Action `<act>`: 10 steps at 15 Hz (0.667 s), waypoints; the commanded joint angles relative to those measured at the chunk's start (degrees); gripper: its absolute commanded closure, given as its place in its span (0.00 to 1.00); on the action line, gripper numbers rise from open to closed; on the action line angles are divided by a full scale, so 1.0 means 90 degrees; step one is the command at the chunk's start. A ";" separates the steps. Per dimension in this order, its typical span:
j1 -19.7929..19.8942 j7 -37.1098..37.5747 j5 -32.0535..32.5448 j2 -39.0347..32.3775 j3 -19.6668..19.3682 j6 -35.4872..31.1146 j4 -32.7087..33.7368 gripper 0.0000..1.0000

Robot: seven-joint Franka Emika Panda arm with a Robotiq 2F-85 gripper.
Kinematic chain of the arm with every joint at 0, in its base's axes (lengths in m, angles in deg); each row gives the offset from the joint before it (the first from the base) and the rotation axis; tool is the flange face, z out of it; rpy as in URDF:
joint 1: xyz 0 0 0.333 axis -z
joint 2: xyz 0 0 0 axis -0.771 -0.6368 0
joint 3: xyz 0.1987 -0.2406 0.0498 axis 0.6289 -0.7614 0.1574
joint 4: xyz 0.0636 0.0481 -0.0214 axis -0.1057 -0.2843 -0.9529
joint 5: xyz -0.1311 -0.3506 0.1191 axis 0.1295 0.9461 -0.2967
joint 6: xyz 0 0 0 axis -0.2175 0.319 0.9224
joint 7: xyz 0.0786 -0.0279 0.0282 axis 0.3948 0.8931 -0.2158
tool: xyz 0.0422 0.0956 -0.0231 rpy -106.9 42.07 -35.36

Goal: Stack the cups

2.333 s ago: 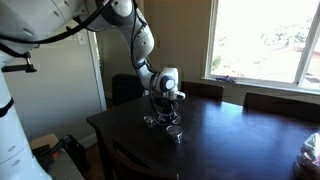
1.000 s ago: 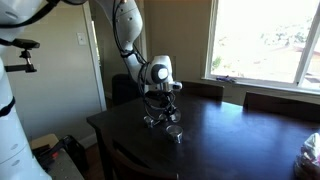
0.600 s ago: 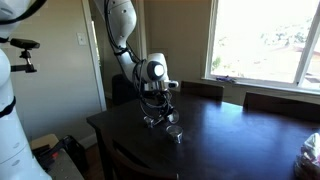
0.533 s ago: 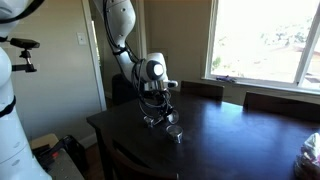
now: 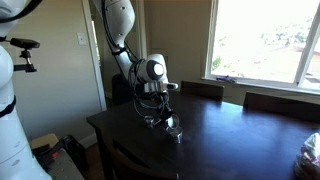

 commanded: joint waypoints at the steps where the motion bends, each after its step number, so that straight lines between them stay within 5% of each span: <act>1: -0.0071 0.0464 0.0218 0.0216 -0.0137 0.0560 -0.0062 0.93; 10: 0.0322 0.0376 0.0191 -0.0343 0.0050 0.1331 0.0812 0.93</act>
